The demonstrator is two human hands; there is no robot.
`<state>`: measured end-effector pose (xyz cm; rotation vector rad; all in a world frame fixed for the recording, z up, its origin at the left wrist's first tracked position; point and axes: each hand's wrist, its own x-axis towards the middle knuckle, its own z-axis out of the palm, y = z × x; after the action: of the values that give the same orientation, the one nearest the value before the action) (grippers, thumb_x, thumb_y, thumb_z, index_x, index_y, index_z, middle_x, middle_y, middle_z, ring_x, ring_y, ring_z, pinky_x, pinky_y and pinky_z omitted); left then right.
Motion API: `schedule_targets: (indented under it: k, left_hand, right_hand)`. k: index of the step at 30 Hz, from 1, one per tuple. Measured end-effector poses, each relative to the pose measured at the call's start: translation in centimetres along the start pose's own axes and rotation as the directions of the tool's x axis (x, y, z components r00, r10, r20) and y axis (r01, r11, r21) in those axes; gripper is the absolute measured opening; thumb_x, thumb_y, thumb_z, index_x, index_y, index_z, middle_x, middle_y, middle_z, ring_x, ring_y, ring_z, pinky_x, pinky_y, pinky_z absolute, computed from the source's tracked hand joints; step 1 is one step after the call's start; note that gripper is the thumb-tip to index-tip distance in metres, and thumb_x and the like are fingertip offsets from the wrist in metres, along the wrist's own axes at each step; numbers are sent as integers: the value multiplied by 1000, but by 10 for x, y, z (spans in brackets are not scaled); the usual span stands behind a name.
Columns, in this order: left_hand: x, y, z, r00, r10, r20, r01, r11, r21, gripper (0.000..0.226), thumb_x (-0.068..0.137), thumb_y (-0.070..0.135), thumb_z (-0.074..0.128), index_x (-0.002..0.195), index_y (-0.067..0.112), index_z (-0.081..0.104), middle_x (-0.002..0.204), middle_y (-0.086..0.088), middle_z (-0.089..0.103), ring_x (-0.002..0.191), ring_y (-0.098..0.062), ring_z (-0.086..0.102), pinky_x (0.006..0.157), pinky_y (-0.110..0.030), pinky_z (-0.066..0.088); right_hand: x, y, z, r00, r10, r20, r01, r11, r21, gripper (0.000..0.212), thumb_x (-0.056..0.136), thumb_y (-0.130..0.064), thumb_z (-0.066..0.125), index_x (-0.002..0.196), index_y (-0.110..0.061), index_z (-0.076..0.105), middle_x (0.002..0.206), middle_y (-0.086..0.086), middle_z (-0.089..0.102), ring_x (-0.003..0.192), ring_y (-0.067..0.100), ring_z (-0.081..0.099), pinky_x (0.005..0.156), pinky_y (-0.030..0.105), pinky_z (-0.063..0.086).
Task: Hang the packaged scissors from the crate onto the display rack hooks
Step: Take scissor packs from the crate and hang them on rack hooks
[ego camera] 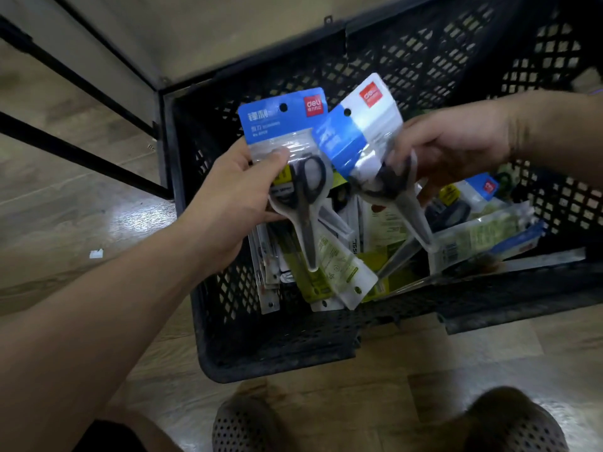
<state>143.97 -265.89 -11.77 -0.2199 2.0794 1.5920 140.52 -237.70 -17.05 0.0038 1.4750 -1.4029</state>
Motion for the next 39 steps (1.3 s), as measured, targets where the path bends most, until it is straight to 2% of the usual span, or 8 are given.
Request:
schedule_targets:
  k: [3, 5, 8, 11, 13, 19, 24, 39]
  left_hand:
    - [-1, 2, -2, 1000, 4, 1, -4, 1000, -15, 27, 108, 27, 50, 135, 27, 57, 120, -1, 75, 105, -24, 75, 89, -50, 61]
    - [-2, 4, -4, 1000, 3, -2, -3, 999, -36, 29, 109, 28, 49, 136, 26, 56, 122, -2, 74, 108, -25, 74, 92, -53, 60]
    - [-3, 5, -3, 1000, -3, -28, 1, 997, -71, 29, 110, 27, 47, 137, 22, 55, 120, -5, 75, 107, -27, 74, 94, -55, 59]
    - [-5, 6, -4, 999, 2, -43, -4, 998, -62, 27, 110, 26, 46, 134, 22, 56, 118, -5, 76, 106, -25, 74, 96, -55, 58]
    - [-5, 7, -6, 999, 10, -46, -13, 998, -56, 29, 110, 25, 45, 136, 21, 56, 118, -6, 75, 108, -26, 74, 99, -55, 56]
    - [-6, 15, -12, 996, 40, -79, -44, 998, -51, 26, 110, 25, 44, 133, 21, 56, 115, -4, 76, 105, -20, 74, 96, -47, 59]
    - [-6, 15, -12, 996, 15, -87, -21, 997, -69, 27, 110, 26, 45, 134, 21, 56, 113, -3, 77, 103, -18, 75, 93, -43, 60]
    - [-18, 7, -26, 985, -93, -143, 78, 991, -108, 25, 109, 28, 46, 130, 22, 59, 112, -1, 78, 103, -18, 75, 94, -46, 59]
  right_hand:
    - [-1, -3, 2, 1000, -26, -6, 26, 998, 61, 47, 92, -38, 50, 126, -13, 71, 119, 14, 72, 101, 29, 71, 92, 53, 56]
    - [1, -5, 3, 999, -42, -21, 44, 995, 85, 56, 93, -44, 49, 138, -13, 62, 127, 16, 69, 110, 33, 68, 94, 56, 55]
    - [5, -6, 3, 998, -53, -33, 55, 996, 72, 56, 95, -48, 47, 140, -18, 61, 135, 16, 66, 121, 36, 65, 93, 53, 54]
    - [8, -5, 4, 994, -84, -76, 88, 995, 53, 54, 100, -47, 43, 145, -20, 55, 141, 12, 63, 133, 37, 56, 112, 58, 40]
    - [9, -5, 4, 985, -120, -122, 128, 990, 62, 52, 101, -43, 44, 146, -18, 55, 141, 11, 63, 135, 36, 54, 117, 58, 36]
    - [5, -4, 4, 972, -171, -161, 183, 981, 63, 47, 102, -33, 46, 146, -19, 53, 140, 7, 64, 132, 30, 59, 107, 48, 46]
    - [5, -3, 6, 974, -161, -162, 170, 985, 40, 48, 100, -35, 49, 145, -19, 55, 139, 8, 65, 133, 32, 57, 111, 50, 43]
    - [10, -8, 23, 980, -182, -77, 189, 977, 97, 43, 100, -32, 48, 141, -21, 58, 134, 5, 68, 125, 28, 64, 102, 43, 55]
